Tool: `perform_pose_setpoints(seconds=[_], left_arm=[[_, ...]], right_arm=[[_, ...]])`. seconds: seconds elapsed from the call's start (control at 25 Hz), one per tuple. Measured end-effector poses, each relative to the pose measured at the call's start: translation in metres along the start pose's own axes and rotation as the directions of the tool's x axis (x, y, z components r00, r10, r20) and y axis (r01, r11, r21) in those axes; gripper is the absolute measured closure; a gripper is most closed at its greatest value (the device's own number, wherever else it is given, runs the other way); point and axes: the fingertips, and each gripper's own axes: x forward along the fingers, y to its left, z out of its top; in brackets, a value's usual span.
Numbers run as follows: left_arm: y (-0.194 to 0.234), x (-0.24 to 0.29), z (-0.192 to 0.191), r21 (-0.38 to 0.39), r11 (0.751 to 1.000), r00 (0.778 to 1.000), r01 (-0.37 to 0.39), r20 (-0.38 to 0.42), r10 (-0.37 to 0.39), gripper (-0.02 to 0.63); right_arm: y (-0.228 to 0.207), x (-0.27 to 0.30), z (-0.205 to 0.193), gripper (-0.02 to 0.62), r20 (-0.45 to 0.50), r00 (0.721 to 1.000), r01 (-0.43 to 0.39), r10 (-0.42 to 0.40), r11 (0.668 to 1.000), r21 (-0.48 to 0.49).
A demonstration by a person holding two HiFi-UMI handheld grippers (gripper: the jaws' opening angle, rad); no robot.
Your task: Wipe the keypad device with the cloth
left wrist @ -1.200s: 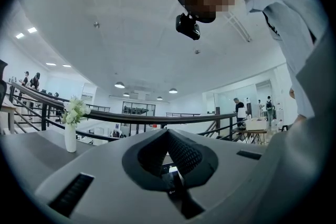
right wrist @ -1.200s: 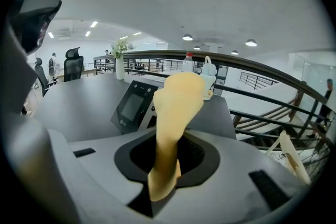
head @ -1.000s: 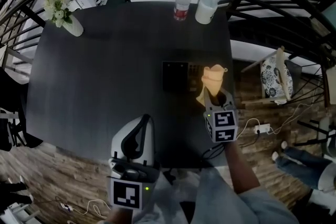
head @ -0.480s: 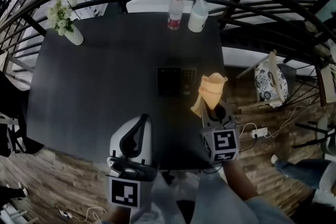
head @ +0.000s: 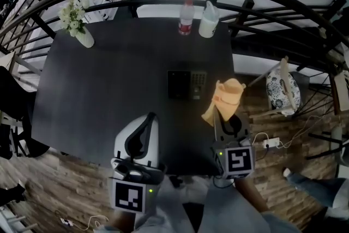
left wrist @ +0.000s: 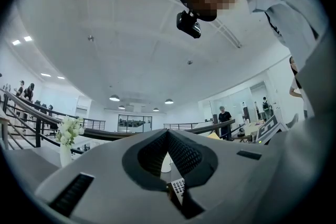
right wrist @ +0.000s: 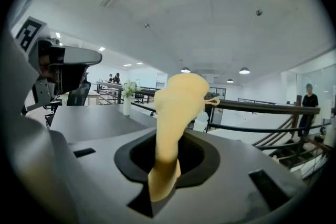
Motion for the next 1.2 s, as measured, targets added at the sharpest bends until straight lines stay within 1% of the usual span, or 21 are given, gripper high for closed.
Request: perform_pose_setpoints(seconds=[0.28, 0.52, 0.64, 1.2], left_arm=[[0.000, -0.001, 0.016, 0.025, 1.000, 1.000, -0.010, 0.027, 0.009, 0.594], [0.004, -0.002, 0.016, 0.027, 0.999, 0.999, -0.023, 0.032, 0.022, 0.594], [0.006, 0.000, 0.017, 0.025, 0.999, 0.999, -0.024, 0.032, 0.023, 0.594], [0.004, 0.004, 0.014, 0.020, 1.000, 0.999, -0.024, 0.034, 0.023, 0.594]], right_arm=[[0.001, -0.013, 0.036, 0.525, 0.083, 0.997, 0.002, -0.002, 1.000, -0.007], [0.004, -0.017, 0.052, 0.525, 0.126, 0.992, -0.003, 0.006, 1.000, -0.025], [0.003, -0.017, 0.055, 0.525, 0.129, 0.992, -0.002, 0.007, 0.999, -0.042], [-0.001, -0.016, 0.056, 0.526, 0.125, 0.992, -0.002, 0.006, 0.999, -0.036]])
